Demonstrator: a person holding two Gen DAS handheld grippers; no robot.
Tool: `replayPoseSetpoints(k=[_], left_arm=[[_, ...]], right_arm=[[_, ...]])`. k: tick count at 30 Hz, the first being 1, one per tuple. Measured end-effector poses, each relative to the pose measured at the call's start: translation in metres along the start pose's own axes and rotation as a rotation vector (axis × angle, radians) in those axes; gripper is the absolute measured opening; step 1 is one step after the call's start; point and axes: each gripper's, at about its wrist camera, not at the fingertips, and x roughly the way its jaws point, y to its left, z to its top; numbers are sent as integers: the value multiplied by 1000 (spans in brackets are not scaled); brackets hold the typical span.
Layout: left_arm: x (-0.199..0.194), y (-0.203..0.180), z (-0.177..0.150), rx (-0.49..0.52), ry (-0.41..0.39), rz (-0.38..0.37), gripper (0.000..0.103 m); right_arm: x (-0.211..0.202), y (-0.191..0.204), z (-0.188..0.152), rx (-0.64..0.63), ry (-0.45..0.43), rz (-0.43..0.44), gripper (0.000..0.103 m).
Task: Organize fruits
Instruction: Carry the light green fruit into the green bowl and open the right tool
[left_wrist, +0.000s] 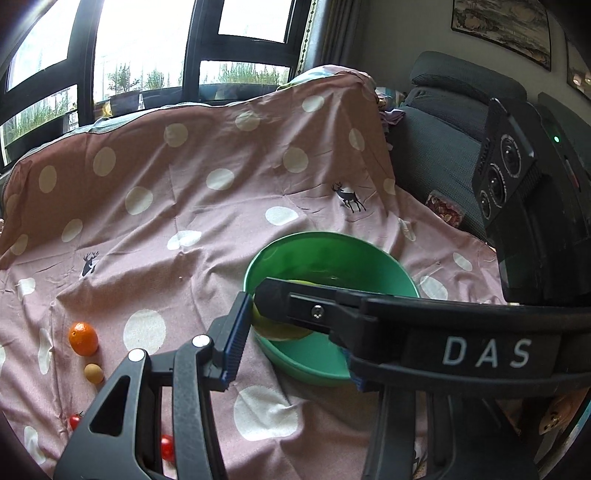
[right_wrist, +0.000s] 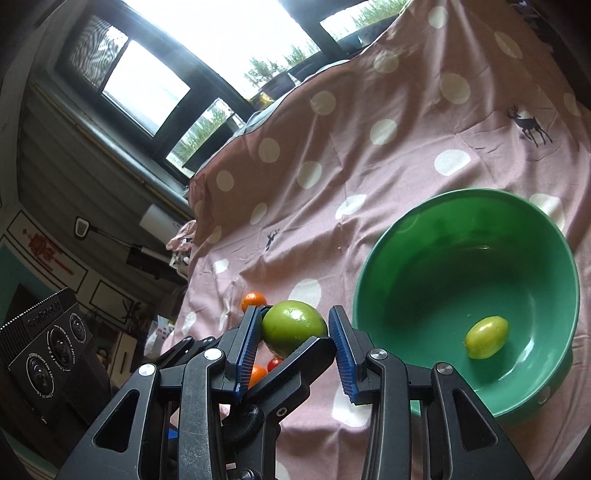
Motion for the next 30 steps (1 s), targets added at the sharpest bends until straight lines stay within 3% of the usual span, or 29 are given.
replayPoseSetpoints(k=[9,30], left_arm=[[24,-17,6,11,24,-51,45],[85,-33,5,-22,125,-157,45]], right_arm=[[-14,-21,6,30,-45,-70,41],[-9,-80,12,161,-16,-170,41]])
